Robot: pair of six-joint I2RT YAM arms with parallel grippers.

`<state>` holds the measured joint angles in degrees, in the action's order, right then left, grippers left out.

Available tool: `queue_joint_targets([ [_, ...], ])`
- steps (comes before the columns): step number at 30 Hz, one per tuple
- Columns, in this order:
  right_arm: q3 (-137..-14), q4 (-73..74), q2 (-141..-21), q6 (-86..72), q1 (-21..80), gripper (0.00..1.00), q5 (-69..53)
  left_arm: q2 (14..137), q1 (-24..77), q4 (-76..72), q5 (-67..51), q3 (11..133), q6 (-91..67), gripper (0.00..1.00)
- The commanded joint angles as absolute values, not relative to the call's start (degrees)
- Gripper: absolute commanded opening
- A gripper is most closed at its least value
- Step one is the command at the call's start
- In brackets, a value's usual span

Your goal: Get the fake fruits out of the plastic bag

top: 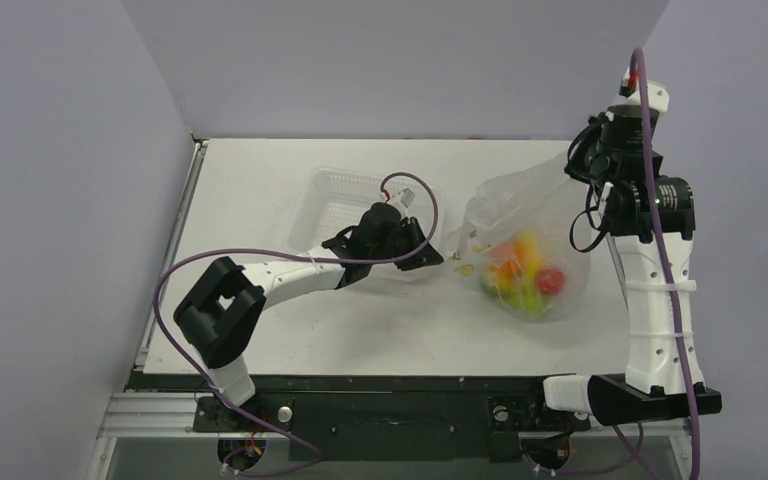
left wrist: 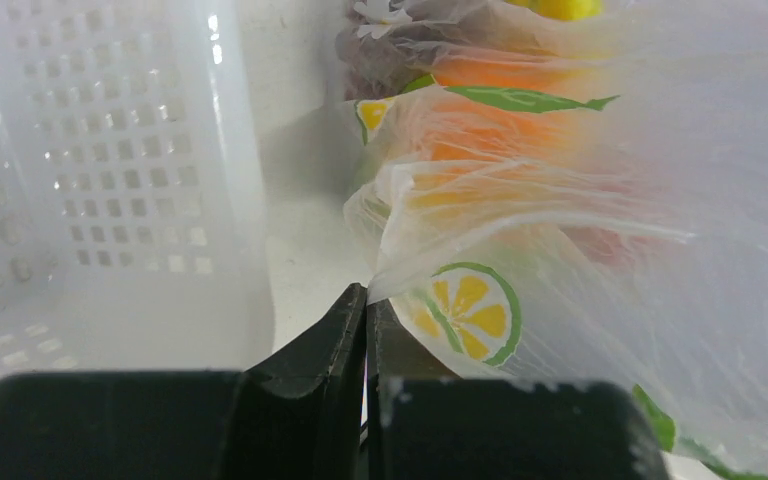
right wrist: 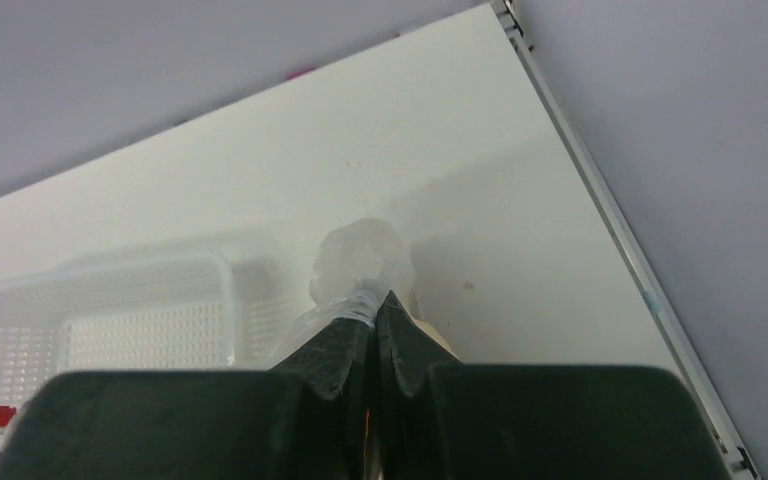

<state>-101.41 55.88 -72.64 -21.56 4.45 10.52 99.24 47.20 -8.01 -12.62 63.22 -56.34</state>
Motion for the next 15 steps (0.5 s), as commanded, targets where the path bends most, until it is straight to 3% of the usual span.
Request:
queue_joint_targets([
  [1, -113.4, 57.8, -76.3, -20.3, 4.7, 0.00, 13.3, 100.9, 47.3, -8.9, -14.9, 68.8, -55.1, 0.00],
  [6, -111.6, 57.9, -76.6, -18.7, 6.6, 0.00, 10.9, 101.7, 47.3, -9.7, -16.9, 70.2, -54.9, 0.02],
  [7, -107.4, 57.5, -75.2, -18.5, 7.9, 0.00, 10.6, 101.6, 47.2, -10.2, -18.0, 69.9, -55.0, 0.08],
  [9, -99.2, 55.7, -72.0, -18.1, 10.8, 0.00, 11.1, 100.4, 46.8, -11.3, -19.2, 68.8, -55.1, 0.30],
  [11, -90.4, 53.8, -68.7, -18.1, 12.8, 0.00, 11.1, 98.1, 46.3, -12.2, -19.9, 67.1, -55.1, 0.39],
  [15, -77.0, 50.0, -62.4, -18.3, 13.6, 0.00, 7.7, 92.2, 45.0, -11.6, -21.2, 64.9, -52.6, 0.47],
])
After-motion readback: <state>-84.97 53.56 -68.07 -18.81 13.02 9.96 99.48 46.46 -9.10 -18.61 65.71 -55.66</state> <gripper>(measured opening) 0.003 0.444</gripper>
